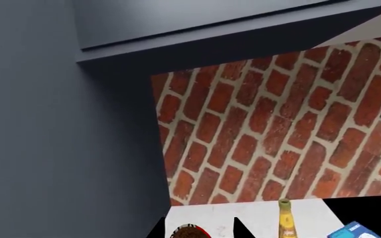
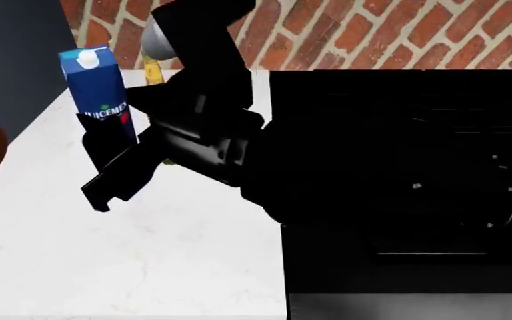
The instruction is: Move the drinks to the dining counter.
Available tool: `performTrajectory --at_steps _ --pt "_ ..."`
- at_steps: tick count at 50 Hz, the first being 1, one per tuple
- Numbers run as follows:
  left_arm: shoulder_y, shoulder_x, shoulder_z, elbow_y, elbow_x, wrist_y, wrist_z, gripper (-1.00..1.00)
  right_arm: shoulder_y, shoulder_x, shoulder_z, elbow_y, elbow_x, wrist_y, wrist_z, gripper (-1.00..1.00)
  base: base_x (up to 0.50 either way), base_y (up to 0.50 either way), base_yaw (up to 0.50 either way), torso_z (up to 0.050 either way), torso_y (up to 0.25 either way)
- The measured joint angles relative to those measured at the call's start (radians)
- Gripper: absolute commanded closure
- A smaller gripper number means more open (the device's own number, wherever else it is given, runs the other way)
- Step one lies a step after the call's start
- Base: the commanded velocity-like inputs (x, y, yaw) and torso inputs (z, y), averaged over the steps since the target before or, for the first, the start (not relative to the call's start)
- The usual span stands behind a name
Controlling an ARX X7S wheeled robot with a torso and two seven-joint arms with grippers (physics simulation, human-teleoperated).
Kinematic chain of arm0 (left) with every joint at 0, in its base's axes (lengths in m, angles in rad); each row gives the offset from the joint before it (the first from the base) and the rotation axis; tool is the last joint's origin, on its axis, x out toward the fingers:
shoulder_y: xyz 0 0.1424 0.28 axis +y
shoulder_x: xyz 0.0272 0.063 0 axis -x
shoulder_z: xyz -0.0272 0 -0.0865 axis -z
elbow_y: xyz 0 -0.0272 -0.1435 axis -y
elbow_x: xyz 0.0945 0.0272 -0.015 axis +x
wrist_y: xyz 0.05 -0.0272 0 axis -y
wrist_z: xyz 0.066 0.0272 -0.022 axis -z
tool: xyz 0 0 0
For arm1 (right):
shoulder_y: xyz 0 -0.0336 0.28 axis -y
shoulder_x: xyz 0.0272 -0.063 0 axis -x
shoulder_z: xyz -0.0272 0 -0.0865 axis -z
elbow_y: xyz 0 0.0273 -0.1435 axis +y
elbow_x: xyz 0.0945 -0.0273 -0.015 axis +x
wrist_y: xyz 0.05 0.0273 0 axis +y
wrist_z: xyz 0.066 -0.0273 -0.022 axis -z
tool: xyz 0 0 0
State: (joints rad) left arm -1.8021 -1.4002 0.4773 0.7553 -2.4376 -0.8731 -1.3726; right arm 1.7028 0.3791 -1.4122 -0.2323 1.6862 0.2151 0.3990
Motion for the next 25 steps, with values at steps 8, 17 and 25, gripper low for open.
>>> performTrajectory --at_steps 8,17,25 --pt "-0.01 0.014 0.004 -0.004 -0.006 -0.005 -0.013 1.0 0.052 0.095 0.062 -0.178 0.046 -0.024 0.172 1.0 0.0 0.0 0.0 0.0 0.0" --pt "-0.022 0.023 0.007 -0.01 -0.013 -0.012 -0.025 1.0 0.112 0.198 0.102 -0.347 0.062 -0.019 0.371 1.0 0.0 0.0 0.0 0.0 0.001" --pt "-0.034 0.037 0.013 -0.018 -0.024 -0.021 -0.038 1.0 0.162 0.275 0.125 -0.454 0.067 -0.001 0.496 1.0 -0.23 0.0 0.0 0.002 0.001"
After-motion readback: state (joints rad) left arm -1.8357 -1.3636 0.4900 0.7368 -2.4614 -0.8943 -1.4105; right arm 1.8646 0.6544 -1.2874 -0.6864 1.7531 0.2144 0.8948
